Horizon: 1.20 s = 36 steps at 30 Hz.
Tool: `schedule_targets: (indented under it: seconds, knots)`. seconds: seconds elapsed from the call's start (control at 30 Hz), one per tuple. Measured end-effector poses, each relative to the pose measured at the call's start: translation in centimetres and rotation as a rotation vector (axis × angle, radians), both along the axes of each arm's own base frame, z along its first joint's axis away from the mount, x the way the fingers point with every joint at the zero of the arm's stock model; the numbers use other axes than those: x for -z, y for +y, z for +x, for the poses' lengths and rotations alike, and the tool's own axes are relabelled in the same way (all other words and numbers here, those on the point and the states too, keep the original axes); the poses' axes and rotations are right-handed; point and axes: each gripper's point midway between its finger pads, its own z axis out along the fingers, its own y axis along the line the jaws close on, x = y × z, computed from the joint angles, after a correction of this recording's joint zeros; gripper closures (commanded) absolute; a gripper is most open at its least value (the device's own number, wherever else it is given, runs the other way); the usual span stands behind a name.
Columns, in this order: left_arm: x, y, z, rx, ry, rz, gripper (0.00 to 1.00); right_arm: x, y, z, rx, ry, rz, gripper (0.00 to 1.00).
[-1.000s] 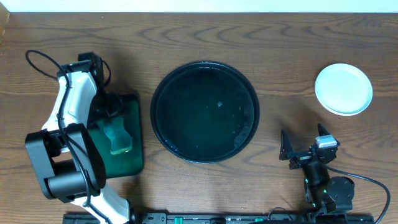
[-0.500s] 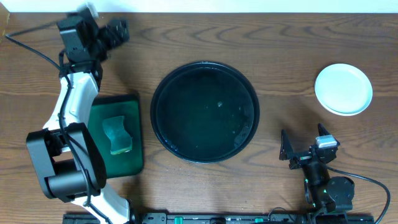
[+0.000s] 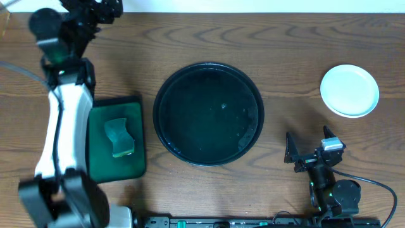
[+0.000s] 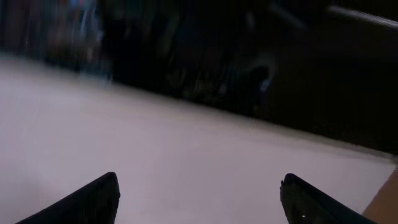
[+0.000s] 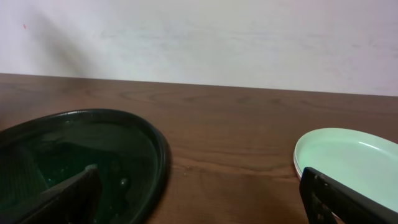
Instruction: Clean dirty plates on tray and stack at the side
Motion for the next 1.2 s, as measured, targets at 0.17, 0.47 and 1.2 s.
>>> schedule_targets:
  seconds: [0.17,0.47,1.2]
  knots:
    - [-8.0,-1.2,-6.4,-0.007,-0.192,0.059,0.17,0.0,0.0,0.0,0.0,0.0,0.0,0.01]
    - [-16.8,-3.3,-17.5,-0.018,-0.449,0.121,0.17,0.0,0.0,0.0,0.0,0.0,0.0,0.01]
    - [-24.5,-7.7,-40.5,-0.024,-0.881,0.197,0.17,0.0,0.0,0.0,0.0,0.0,0.0,0.01]
